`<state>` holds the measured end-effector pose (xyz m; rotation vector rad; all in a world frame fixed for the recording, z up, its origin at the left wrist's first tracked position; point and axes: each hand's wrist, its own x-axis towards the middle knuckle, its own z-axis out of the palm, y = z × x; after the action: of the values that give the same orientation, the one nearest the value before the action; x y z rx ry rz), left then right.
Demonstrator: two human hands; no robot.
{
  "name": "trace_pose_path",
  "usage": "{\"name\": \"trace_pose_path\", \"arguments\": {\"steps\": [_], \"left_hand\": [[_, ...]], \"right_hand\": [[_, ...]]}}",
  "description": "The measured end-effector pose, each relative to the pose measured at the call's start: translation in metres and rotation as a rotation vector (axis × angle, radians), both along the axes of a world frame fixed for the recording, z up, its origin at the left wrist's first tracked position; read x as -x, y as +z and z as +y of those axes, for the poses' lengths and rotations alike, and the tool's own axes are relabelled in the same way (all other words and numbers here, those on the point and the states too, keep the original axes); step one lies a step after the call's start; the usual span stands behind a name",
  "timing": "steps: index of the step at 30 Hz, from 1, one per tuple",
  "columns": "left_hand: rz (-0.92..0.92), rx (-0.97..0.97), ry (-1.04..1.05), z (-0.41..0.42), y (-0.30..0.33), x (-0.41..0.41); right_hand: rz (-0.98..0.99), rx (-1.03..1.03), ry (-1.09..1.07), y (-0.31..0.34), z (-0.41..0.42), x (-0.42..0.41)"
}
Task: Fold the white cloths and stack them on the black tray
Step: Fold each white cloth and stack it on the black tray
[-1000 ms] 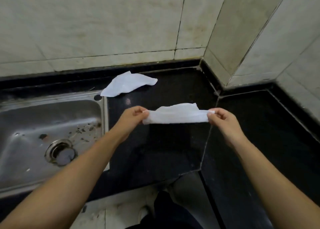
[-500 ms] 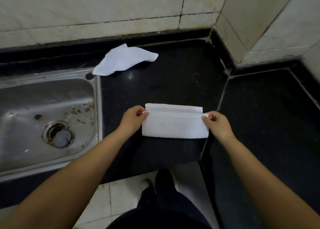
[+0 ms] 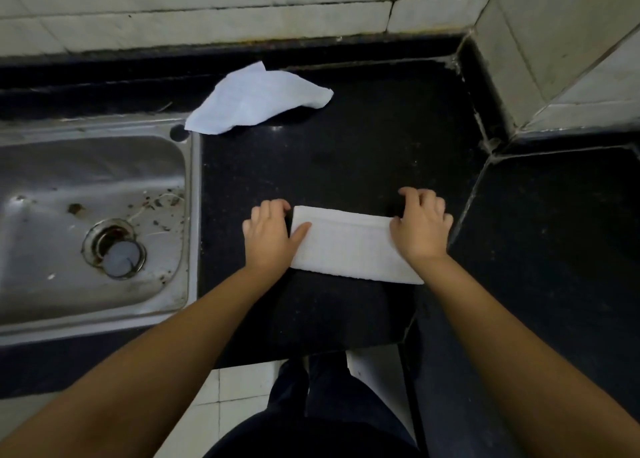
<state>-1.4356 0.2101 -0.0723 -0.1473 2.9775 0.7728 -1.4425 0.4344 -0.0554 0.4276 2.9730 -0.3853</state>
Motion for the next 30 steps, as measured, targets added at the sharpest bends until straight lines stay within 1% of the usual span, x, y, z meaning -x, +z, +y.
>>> {"name": "trace_pose_path", "arguments": {"steps": [3,5,8,10,11,12,14,15,16,17,19,21,23,26,28,30], "left_hand": [[0.033,0.082,-0.045,-0.007,-0.007,-0.025],[0.007,0.167,-0.069,-0.011,-0.013,-0.037],[0.005,0.262,-0.075,-0.016,-0.018,-0.045],[0.01,0.252,-0.077,-0.016,-0.016,-0.047],[-0.022,0.225,-0.078,-0.015,-0.014,-0.046],[-0.071,0.189,-0.075,-0.014,-0.012,-0.044],[-0.147,0.085,-0.075,-0.012,-0.006,-0.033],[-0.187,0.006,-0.076,-0.011,0.001,-0.024],[-0.212,-0.079,-0.077,-0.01,0.01,-0.015],[-0.211,-0.155,-0.074,-0.01,0.02,-0.004],[-0.108,-0.272,-0.058,-0.008,0.045,0.02],[0.047,-0.377,-0.077,-0.005,0.079,0.04],[0.188,-0.44,-0.133,-0.002,0.113,0.055],[0.345,-0.499,-0.212,0.0,0.15,0.06],[0.397,-0.551,-0.245,-0.003,0.162,0.053],[0.389,-0.592,-0.271,-0.008,0.16,0.042]], "right_hand": [[-0.091,0.084,0.267,0.004,-0.046,0.027],[-0.159,0.1,0.389,0.001,-0.08,0.038],[-0.206,0.001,0.463,-0.006,-0.111,0.047],[-0.256,-0.052,0.488,-0.005,-0.117,0.051],[-0.282,-0.031,0.485,-0.001,-0.116,0.052],[-0.312,0.047,0.459,0.003,-0.113,0.052],[-0.358,0.325,0.354,0.018,-0.102,0.051],[-0.346,0.465,0.308,0.028,-0.095,0.051],[-0.308,0.553,0.293,0.039,-0.086,0.052],[-0.261,0.595,0.295,0.051,-0.077,0.054],[-0.139,0.616,0.291,0.075,-0.06,0.061],[0.004,0.664,0.25,0.1,-0.048,0.067],[0.156,0.734,0.223,0.124,-0.04,0.07],[0.356,0.784,0.238,0.151,-0.034,0.064],[0.419,0.807,0.271,0.157,-0.033,0.053],[0.416,0.829,0.295,0.151,-0.031,0.039]]}}
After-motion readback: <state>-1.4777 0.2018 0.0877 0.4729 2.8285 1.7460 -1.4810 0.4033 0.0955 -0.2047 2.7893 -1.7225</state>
